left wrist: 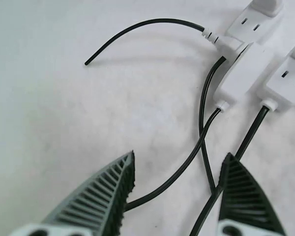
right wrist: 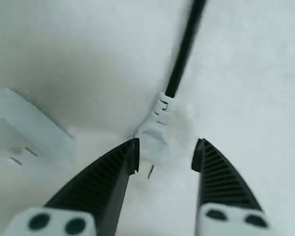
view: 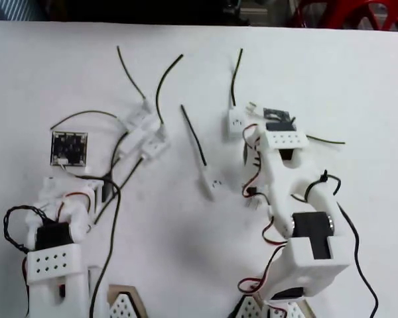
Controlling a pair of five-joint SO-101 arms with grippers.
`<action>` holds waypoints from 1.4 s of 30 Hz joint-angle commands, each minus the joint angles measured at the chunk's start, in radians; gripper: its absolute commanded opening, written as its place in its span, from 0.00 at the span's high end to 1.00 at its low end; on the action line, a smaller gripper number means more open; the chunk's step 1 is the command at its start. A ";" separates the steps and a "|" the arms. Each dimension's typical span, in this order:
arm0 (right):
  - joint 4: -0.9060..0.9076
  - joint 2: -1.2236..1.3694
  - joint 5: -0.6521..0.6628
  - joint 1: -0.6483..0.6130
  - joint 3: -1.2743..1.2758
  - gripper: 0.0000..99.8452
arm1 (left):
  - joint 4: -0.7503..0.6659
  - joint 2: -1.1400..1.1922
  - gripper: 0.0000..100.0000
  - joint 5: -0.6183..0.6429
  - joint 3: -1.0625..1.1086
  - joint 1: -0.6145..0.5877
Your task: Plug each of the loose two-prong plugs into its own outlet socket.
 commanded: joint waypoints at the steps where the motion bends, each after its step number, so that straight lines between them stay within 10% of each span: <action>1: -0.048 0.005 -0.009 -0.035 0.023 0.91 | -0.018 -0.022 0.72 -0.009 -0.005 -0.008; 42: -0.035 -0.033 0.000 -0.015 -0.009 0.91 | -0.018 -0.022 0.72 -0.009 -0.005 -0.008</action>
